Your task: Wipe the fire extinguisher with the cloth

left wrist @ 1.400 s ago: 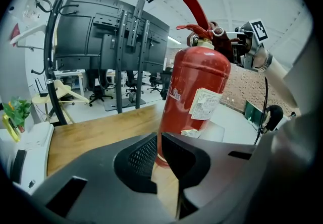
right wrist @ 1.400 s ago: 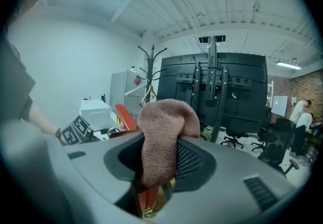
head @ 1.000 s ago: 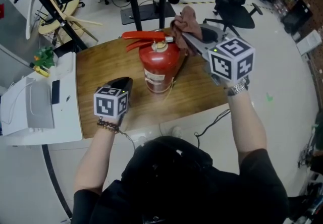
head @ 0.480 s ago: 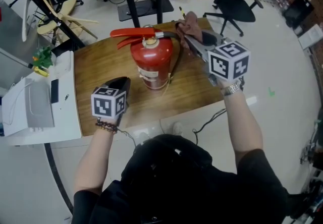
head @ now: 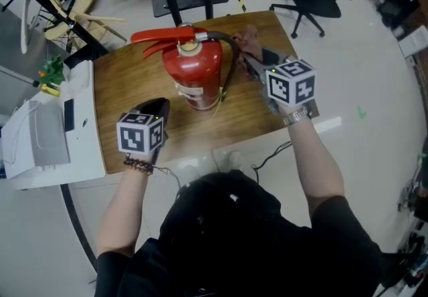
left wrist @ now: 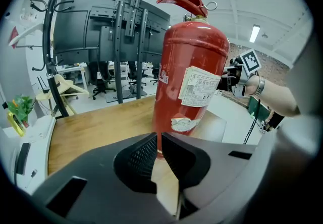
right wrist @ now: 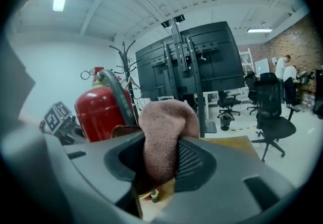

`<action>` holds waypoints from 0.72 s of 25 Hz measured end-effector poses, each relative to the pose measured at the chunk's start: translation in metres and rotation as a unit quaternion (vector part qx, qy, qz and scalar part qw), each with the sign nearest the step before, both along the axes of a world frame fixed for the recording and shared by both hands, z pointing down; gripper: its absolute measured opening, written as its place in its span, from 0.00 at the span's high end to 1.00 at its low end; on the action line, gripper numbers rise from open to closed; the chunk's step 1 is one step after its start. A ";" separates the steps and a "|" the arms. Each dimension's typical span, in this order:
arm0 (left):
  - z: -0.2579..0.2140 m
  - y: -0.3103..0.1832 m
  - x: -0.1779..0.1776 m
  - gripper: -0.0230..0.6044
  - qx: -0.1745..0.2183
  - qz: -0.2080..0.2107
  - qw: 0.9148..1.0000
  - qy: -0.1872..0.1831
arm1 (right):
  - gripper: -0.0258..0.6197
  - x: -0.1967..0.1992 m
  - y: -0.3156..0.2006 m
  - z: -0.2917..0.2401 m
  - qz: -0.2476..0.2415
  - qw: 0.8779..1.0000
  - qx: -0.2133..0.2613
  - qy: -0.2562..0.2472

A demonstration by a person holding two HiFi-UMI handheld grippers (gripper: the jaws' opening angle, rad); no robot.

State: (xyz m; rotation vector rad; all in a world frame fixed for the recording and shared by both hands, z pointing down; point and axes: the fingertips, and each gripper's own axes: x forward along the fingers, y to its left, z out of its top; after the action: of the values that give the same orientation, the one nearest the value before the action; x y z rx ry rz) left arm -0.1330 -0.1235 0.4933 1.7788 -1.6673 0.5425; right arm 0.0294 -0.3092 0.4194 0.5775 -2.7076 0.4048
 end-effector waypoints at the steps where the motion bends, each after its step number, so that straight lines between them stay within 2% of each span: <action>1: 0.002 0.001 0.000 0.93 -0.003 -0.001 1.000 0.000 | 0.74 0.000 0.000 0.010 0.001 1.000 -0.007 0.002; 11: 0.014 0.008 -0.006 0.93 -0.021 -0.011 1.000 0.001 | 0.74 -0.004 0.009 0.110 0.015 0.996 -0.089 0.023; 18: 0.018 0.011 -0.009 0.93 -0.029 -0.013 0.999 0.001 | 0.74 -0.007 0.017 0.160 0.023 0.993 -0.105 0.046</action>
State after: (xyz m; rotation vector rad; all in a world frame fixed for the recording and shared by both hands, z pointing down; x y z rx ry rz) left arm -0.1417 -0.1123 0.5116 1.7127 -1.6545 0.5710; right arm 0.0224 -0.2925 0.5790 0.5855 -2.5275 0.6491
